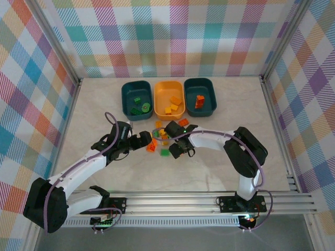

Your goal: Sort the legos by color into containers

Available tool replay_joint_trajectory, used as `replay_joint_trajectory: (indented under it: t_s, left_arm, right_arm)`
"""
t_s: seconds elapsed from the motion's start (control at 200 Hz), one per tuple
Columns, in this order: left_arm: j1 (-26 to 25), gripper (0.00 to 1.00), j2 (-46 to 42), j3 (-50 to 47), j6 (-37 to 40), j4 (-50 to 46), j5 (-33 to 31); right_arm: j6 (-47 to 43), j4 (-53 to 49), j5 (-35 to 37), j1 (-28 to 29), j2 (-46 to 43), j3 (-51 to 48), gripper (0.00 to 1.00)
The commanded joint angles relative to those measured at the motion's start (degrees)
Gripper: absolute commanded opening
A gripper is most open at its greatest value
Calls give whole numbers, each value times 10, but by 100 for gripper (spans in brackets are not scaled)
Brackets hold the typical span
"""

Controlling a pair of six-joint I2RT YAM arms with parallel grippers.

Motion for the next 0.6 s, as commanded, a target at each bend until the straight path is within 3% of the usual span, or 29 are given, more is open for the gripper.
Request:
replay_joint_trajectory:
  t_s: [0.0,0.14,0.4,0.595]
  left_arm:
    - [4,98,5,-1,3,2,-11]
    - [4,98,12,-10,0,10,-9]
    - [4,98,20,-2,4,6,-9]
    - [4,98,34,9,3,10,6]
  right_arm:
    - [-17,39,-36,-18,11,17,76]
    - [-25,41,-64,-19,27,23,65]
    - [22,53,-79,-19,-14,-17,29]
    - [31,46,-45,-25,-92,-3,23]
